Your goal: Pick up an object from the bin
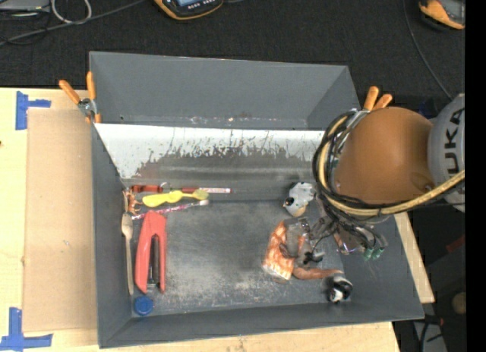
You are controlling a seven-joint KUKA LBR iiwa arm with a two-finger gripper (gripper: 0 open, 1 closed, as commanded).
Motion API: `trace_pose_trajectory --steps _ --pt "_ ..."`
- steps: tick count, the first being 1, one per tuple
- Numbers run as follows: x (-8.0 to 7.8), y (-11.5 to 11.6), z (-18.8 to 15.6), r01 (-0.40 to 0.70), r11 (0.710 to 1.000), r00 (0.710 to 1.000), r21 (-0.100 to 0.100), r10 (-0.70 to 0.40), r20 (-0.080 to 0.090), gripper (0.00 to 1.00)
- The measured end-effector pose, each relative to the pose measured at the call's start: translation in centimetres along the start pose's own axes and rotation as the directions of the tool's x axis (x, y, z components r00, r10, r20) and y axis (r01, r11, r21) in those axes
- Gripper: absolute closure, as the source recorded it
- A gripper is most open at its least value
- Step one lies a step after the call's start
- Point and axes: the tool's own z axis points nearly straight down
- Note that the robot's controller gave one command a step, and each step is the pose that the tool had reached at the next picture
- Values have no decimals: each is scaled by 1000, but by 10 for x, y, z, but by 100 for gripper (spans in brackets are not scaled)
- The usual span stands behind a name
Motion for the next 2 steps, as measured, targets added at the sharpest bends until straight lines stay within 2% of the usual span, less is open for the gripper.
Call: trace_pose_trajectory --steps 1,2 --pt "-7 3 70 111 994 994 0 -111 0 100" --pt "-6 0 13 102 995 995 -3 -102 -4 100"
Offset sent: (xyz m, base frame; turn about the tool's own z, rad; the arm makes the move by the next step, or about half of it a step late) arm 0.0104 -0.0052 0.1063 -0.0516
